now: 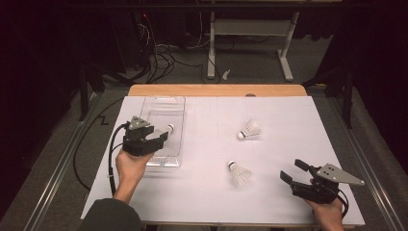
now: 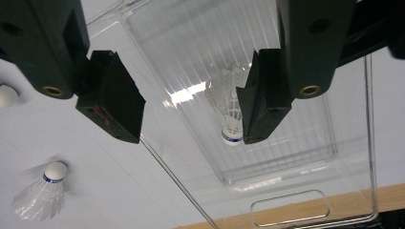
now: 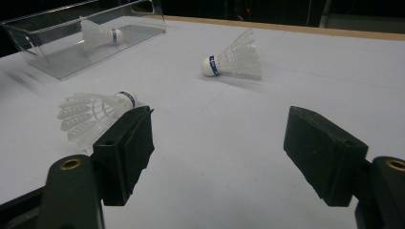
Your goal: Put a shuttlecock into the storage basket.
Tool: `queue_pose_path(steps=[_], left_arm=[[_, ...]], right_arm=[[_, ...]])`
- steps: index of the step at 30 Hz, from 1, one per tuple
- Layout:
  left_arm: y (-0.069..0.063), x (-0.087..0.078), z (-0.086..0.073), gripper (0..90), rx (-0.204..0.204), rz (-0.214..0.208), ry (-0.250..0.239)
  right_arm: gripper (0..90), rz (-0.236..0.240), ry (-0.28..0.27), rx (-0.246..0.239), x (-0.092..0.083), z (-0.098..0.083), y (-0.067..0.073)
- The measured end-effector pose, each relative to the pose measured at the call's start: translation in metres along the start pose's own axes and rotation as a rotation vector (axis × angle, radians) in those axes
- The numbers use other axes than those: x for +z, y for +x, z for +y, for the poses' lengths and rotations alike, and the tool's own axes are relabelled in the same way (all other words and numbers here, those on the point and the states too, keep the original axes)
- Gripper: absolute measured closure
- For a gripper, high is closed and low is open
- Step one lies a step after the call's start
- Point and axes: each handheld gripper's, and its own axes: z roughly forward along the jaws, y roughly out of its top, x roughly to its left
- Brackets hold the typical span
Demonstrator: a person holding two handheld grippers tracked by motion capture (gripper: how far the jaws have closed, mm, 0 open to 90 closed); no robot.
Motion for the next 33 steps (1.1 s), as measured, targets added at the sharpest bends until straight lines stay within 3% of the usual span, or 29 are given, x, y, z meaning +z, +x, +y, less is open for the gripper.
queue_pose_path(steps=[3,33], left_arm=[[0.0,-0.005,-0.002,41.3,-0.014,-0.01,-0.017],[-0.011,-0.025,-0.017,40.0,0.015,-0.038,-0.072]], right_arm=[[25.7,0.0,0.002,0.0,0.0,0.0,0.0],[25.8,0.006,0.001,0.0,0.0,0.0,0.0]])
